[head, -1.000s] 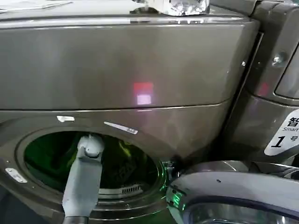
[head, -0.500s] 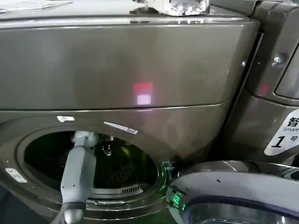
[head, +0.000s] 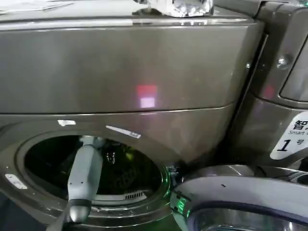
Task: Grasp the clothes from the dryer.
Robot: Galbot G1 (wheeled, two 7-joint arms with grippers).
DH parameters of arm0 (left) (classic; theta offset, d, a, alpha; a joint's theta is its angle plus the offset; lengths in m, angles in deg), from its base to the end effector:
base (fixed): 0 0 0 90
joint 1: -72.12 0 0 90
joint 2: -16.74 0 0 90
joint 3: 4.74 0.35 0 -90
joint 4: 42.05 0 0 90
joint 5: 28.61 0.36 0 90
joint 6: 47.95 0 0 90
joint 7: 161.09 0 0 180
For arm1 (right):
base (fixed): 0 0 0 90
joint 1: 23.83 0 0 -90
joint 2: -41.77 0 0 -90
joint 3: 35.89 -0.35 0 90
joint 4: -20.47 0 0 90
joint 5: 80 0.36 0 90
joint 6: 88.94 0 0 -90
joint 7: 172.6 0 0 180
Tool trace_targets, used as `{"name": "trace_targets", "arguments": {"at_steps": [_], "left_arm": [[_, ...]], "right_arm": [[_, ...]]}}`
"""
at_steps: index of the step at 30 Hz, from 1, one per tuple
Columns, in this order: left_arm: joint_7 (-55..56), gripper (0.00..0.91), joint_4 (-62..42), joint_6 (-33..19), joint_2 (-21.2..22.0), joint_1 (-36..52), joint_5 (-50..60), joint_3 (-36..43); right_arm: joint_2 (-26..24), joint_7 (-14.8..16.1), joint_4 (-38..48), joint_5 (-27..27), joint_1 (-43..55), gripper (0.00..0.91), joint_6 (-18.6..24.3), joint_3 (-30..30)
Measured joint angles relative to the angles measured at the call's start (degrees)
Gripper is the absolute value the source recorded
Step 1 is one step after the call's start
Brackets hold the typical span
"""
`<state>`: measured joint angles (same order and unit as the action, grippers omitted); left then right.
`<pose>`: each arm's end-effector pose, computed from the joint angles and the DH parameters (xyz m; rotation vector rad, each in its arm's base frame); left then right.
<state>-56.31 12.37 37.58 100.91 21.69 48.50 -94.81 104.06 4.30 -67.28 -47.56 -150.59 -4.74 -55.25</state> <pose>0.5802 0.0572 -0.2425 -1.1394 -1.5665 -1.3884 -0.1940 -0.4698 -0.0605 2.0345 1.8882 -0.4187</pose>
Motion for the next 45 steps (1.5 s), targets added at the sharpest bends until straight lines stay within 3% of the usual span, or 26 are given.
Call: {"name": "trace_targets", "arguments": {"at_steps": [28,36,45], "left_arm": [[2.26,0.0,3.78,1.75,-0.51,-3.55,-10.71,-0.36],[17.81,0.0,9.75,6.0,0.66,-5.74,-19.89,0.1],[44.67,0.0,16.27,16.18,2.71,-7.52,-38.52,0.88]], "right_arm": [[-0.32,0.21,-0.03,-0.07,0.53,0.907,-0.2,1.29],[0.13,0.4,-0.87,-1.78,0.66,0.907,-1.31,1.77],[0.78,0.07,-1.35,-3.16,0.82,0.907,-0.02,2.34]]}}
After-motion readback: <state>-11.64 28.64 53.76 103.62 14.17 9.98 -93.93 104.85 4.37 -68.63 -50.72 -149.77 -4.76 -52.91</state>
